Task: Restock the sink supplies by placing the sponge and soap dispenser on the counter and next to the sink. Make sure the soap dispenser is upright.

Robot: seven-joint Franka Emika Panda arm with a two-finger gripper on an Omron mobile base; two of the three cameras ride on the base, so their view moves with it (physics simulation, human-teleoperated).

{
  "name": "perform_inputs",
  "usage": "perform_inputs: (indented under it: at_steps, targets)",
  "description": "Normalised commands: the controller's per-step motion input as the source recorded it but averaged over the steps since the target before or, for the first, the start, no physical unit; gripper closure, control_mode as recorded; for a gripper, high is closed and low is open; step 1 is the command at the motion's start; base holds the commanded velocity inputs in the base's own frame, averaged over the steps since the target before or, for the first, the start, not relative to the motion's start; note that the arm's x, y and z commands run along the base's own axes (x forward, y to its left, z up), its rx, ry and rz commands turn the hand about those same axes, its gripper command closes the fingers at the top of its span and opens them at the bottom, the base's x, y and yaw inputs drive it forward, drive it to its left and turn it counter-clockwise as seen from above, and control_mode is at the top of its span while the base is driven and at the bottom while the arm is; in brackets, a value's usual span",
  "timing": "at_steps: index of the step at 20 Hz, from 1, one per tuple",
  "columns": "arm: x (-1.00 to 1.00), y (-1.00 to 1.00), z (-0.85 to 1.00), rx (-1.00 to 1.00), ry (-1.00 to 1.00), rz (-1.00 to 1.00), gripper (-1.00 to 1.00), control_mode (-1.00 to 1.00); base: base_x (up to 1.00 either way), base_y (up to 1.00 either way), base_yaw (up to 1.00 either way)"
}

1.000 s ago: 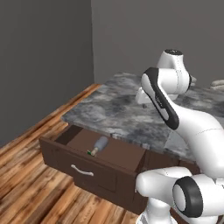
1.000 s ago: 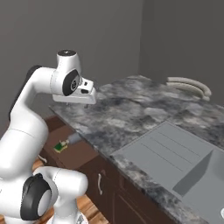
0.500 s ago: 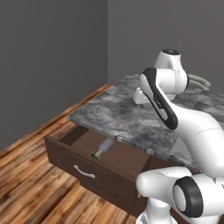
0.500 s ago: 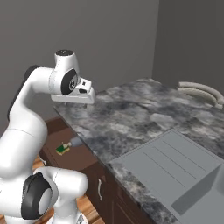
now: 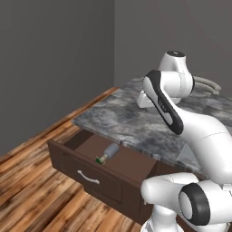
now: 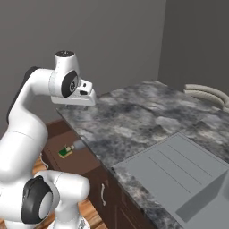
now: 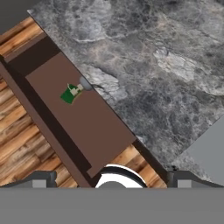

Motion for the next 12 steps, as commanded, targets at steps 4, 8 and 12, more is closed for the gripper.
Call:
perform_inputs:
  at_steps: [4,8,12]
  targets:
    - [0.00,0.00,0.00,0.00,0.00,0.00,-1.00,1.00,0.06,-0.01,0.00]
    - [0.00,0.00,0.00,0.00,0.00,0.00,-1.00,1.00,0.14,-0.26,0.06]
    - [0.00,0.00,0.00,0.00,0.00,0.00,-1.00,1.00,0.02,-0.08,0.02]
